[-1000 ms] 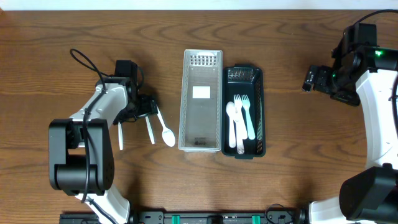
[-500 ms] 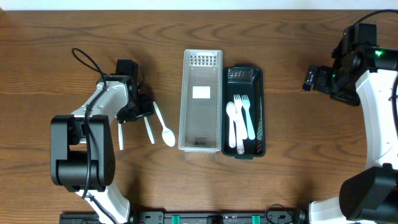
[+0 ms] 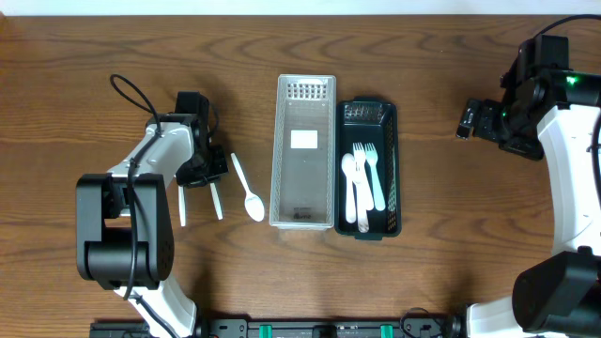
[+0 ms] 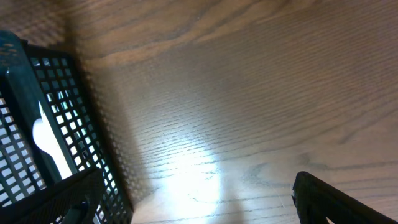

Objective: Pack container
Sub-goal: 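Lower the left gripper and grasp the white spoon by its handle, then carry the spoon into the white basket and release it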

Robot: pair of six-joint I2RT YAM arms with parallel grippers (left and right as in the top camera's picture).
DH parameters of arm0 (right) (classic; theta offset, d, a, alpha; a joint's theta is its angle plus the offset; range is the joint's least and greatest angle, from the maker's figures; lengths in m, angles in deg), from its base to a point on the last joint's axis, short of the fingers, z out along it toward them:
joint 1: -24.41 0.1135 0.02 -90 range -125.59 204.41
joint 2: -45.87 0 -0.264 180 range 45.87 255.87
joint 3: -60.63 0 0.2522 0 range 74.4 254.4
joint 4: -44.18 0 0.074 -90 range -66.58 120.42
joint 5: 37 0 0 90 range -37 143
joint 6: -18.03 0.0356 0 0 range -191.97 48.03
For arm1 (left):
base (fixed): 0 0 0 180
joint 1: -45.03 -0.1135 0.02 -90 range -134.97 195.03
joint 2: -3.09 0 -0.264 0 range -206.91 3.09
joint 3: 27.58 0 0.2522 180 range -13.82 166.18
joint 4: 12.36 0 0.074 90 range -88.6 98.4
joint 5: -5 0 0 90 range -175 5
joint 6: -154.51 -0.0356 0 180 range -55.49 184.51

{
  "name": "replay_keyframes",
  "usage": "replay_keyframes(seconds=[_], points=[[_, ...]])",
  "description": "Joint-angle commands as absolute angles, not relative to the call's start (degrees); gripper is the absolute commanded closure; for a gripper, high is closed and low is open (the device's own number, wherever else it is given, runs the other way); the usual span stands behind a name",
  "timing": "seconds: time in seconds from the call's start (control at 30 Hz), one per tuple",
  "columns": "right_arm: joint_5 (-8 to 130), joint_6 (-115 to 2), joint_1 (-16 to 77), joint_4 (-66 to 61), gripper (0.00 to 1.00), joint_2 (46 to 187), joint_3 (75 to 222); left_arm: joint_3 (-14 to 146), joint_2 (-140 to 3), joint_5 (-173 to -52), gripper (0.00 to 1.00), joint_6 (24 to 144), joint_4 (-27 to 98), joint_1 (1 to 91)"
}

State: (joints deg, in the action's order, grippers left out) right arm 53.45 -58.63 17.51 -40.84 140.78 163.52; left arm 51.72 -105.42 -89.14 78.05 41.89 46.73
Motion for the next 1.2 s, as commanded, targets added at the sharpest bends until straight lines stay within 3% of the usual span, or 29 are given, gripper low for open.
replay_keyframes(seconds=[0.0, 0.3, 0.6, 0.8, 1.17], points=[[53.67, -59.22, 17.40, -40.93, 0.01, 140.71, 163.28, 50.38, -104.34, -88.90, 0.91, 78.18, 42.87, 46.55], [53.67, -59.22, 17.40, -40.91, 0.01, 140.71, 163.28, 54.47, -88.94, -88.90, 0.94, 78.18, 50.57, 51.08], [53.67, -59.20, 17.40, -40.91, 0.01, 140.71, 163.30, 58.25, -71.95, -88.84, 0.94, 84.91, 48.21, 69.63], [53.67, -59.22, 17.40, -41.17, 0.01, 140.71, 163.30, 58.30, -76.00, -86.50, 0.94, 85.85, 41.04, 78.20], [53.67, -59.22, 17.40, -41.15, 0.01, 140.71, 163.28, 58.30, -95.19, -86.52, 0.94, 85.17, 36.88, 78.22]])
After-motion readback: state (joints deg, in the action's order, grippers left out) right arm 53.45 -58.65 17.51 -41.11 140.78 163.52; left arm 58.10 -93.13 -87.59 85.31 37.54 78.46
